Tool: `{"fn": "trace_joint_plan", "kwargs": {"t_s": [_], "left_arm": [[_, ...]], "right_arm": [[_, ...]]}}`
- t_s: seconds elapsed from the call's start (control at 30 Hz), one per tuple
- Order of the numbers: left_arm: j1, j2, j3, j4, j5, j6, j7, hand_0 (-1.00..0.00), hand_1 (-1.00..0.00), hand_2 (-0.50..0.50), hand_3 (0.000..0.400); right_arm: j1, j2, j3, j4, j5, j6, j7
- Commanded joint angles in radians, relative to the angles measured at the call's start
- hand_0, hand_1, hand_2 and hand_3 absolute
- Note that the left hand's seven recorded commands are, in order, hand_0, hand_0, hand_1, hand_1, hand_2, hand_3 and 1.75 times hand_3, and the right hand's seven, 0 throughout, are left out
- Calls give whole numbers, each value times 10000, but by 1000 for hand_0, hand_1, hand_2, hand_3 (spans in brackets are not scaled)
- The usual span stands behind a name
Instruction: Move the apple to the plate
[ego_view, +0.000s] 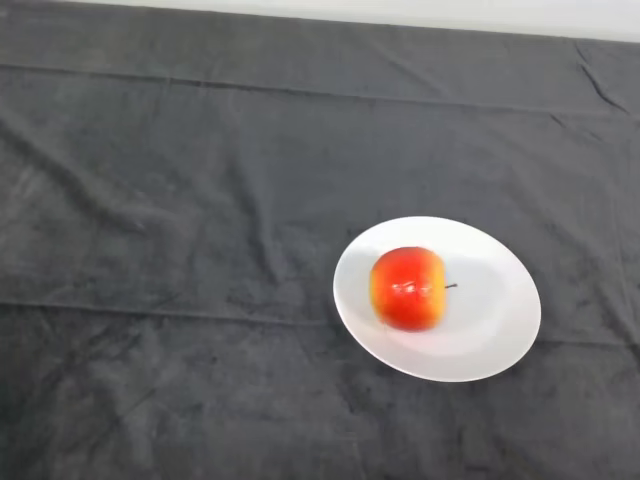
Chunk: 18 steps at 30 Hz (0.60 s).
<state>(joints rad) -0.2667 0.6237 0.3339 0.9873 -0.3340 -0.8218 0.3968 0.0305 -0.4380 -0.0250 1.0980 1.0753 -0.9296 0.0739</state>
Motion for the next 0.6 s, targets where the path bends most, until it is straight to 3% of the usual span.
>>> {"fn": "trace_joint_plan", "kwargs": {"t_s": [0.03,0.6], "left_arm": [[-522,-231,262,398,-145,130,-179,0,0,0,0],[-634,-378,446,592,148,-78,-843,0,0,0,0]], "right_arm": [[892,1620,579,929,22,1308,-62],[886,1618,595,943,46,1299,-53]]}}
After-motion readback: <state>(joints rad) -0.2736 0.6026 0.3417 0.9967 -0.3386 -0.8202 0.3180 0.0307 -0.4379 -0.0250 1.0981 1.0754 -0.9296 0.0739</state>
